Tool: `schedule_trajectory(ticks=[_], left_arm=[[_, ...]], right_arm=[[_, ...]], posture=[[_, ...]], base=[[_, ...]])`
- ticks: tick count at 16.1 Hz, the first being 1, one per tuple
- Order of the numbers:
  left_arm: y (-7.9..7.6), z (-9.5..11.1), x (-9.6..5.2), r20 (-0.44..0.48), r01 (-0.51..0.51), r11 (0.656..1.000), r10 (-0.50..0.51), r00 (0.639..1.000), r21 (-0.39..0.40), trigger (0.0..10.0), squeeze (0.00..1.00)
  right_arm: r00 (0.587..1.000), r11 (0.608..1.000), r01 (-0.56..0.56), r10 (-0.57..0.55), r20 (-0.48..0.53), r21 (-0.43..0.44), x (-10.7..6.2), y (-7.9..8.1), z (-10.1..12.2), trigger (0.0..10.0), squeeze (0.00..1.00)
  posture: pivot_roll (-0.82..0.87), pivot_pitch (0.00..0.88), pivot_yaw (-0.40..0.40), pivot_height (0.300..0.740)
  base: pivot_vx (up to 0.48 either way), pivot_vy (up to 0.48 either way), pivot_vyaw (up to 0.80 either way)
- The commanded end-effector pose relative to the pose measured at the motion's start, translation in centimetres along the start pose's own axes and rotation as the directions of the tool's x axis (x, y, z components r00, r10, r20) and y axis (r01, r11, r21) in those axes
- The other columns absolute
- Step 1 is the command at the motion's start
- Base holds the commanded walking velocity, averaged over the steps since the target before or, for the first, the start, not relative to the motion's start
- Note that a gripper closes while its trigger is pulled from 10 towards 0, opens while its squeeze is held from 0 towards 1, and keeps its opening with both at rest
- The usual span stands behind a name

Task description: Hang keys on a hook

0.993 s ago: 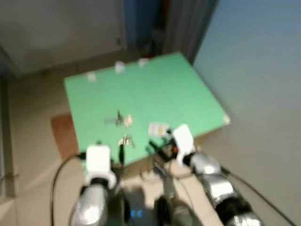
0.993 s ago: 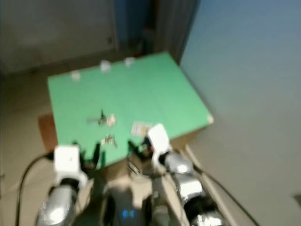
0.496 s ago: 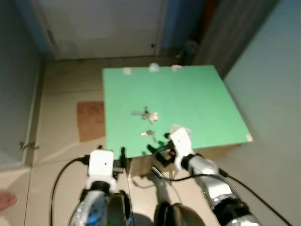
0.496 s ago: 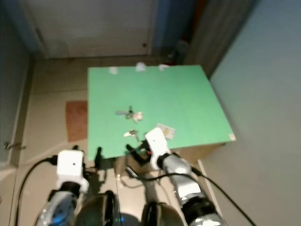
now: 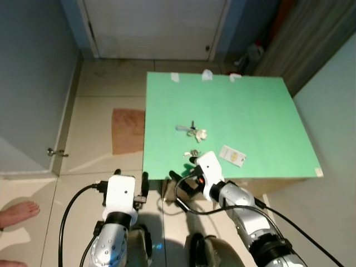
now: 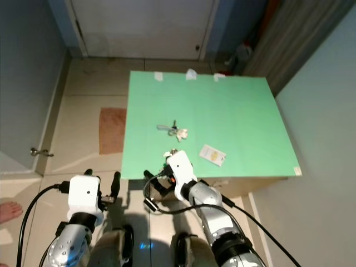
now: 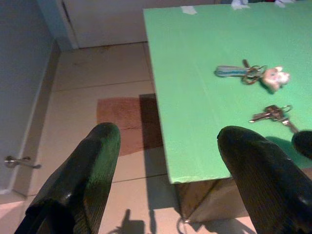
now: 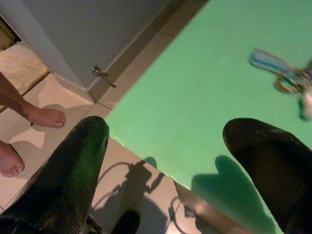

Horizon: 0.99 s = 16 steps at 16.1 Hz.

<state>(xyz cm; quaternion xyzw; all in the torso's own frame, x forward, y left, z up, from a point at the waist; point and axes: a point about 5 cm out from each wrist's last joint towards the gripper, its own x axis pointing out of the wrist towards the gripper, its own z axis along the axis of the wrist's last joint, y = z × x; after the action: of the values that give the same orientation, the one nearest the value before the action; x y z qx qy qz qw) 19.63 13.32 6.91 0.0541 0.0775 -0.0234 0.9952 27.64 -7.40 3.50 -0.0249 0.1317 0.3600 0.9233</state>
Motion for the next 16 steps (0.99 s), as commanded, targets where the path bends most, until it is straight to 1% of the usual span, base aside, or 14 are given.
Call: schedule_trajectory(ticks=[1,2,3,4,7,9,11,14,16], left_arm=[[-0.1,0.0,-0.1,-0.004,0.009,1.000,-0.009,1.000,-0.014,10.0,0.00],[-0.1,0.0,-0.1,-0.003,0.011,1.000,-0.011,1.000,-0.009,10.0,0.00],[-0.3,0.3,0.2,0.002,0.050,0.997,-0.051,0.999,0.064,10.0,0.00],[-0.4,0.5,0.3,0.002,0.069,0.993,-0.069,0.998,0.094,10.0,0.00],[-0.5,0.8,0.7,-0.014,0.101,0.990,-0.100,0.995,0.102,10.0,0.00],[-0.6,0.7,1.0,-0.038,0.125,0.980,-0.121,0.992,0.155,10.0,0.00],[-0.8,1.3,1.5,-0.031,0.144,0.970,-0.140,0.990,0.196,10.0,0.00],[-0.6,1.8,1.3,-0.029,0.134,0.978,-0.131,0.991,0.163,10.0,0.00],[-0.5,2.4,0.4,-0.029,0.133,0.980,-0.130,0.991,0.148,10.0,0.00]], right_arm=[[1.000,1.000,0.018,-0.018,0.000,0.004,-0.5,-0.1,-0.3,10.0,0.00],[1.000,1.000,0.021,-0.021,0.004,0.005,-0.5,-0.2,-0.3,10.0,0.00],[0.999,0.999,0.032,-0.032,0.016,0.010,-0.6,-0.2,-0.2,10.0,0.00],[0.999,0.999,0.032,-0.032,0.019,0.013,-0.7,-0.2,-0.2,10.0,0.00],[0.999,1.000,0.026,-0.027,0.019,0.017,-0.8,0.0,-0.4,10.0,0.00],[1.000,1.000,0.023,-0.024,0.018,0.021,-0.8,0.2,-0.5,10.0,0.00],[1.000,1.000,0.018,-0.018,0.018,0.024,-0.7,0.5,-0.6,10.0,0.00],[0.998,0.998,0.055,-0.055,0.014,0.012,-0.4,0.7,-0.8,10.0,0.00],[0.996,0.996,0.088,-0.088,0.002,0.026,0.0,0.8,-0.9,10.0,0.00]], posture=[[0.06,0.250,-0.106,0.740],[0.06,0.251,-0.105,0.740],[0.05,0.254,-0.101,0.740],[0.05,0.257,-0.100,0.740],[0.06,0.261,-0.094,0.740],[0.06,0.265,-0.089,0.740],[0.06,0.268,-0.087,0.740],[0.06,0.291,-0.079,0.740],[0.09,0.369,-0.060,0.740]], base=[[0.360,0.315,0.00],[0.368,0.311,0.00],[0.442,0.000,0.00],[0.480,0.000,0.00],[0.480,0.000,0.00],[0.480,0.000,0.00],[0.367,0.000,0.00],[0.000,0.000,0.00],[0.000,0.000,0.00]])
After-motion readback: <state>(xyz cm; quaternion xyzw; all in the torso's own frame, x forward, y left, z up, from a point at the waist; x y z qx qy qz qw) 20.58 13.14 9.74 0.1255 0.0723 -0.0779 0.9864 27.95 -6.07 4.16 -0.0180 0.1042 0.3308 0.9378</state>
